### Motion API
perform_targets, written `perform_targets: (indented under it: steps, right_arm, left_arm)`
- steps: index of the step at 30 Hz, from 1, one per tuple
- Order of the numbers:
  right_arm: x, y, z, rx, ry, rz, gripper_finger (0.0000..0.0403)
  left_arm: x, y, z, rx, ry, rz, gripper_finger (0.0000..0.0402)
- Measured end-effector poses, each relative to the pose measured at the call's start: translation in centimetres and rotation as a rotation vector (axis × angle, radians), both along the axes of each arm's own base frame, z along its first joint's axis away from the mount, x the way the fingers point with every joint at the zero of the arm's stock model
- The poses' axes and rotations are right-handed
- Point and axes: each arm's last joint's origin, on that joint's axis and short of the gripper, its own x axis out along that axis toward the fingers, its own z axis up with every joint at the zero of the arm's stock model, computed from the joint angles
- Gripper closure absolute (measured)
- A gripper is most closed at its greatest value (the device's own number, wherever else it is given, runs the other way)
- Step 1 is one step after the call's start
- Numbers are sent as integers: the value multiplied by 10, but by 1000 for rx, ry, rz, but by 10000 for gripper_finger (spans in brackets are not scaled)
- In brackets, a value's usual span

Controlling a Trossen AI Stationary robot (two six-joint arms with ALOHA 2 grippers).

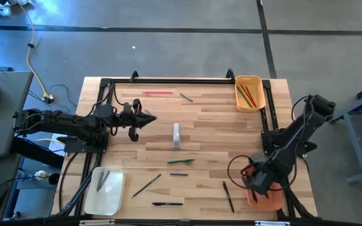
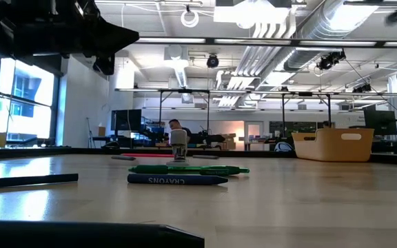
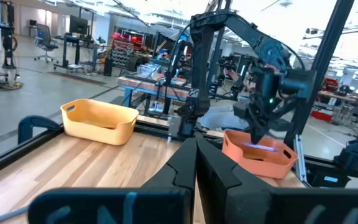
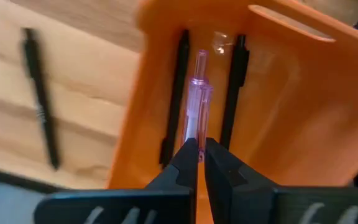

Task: Sort crayons/erasers/pens/pencils in bins
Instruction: Put the violet pen into the orange bin, then put the gray crayon into the white bin

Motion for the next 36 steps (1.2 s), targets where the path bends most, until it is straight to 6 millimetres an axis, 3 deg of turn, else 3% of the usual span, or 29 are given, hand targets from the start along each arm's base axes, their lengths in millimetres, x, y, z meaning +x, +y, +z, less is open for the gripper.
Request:
perform_targets:
  steps: [4,8,14,20,23,27,31,36]
  right_arm:
    - [-4,-5,-19,-8,26,6,402]
    - [-5,-7,-19,-15,52,40,382]
    - [-3,-9,10,-40,103,104,322]
    - [3,-6,43,-68,0,183,293]
    - [9,-7,58,-143,-130,196,304]
    - [22,-12,68,-312,-348,215,348]
    - [46,-17,61,-395,-519,326,396]
    - [85,-28,42,-455,-760,439,393]
  left_arm:
    - [0,0,-1,0,10,1,401]
    - [0,0,-2,6,17,1,401]
    - [0,0,-1,23,13,2,401]
    - [0,0,-1,44,16,1,401]
    - [0,0,-2,59,26,-13,401]
    - [0,-1,-2,65,27,-51,401]
    - [0,-2,-2,72,29,-54,401]
    - [1,-2,-4,72,54,-57,401]
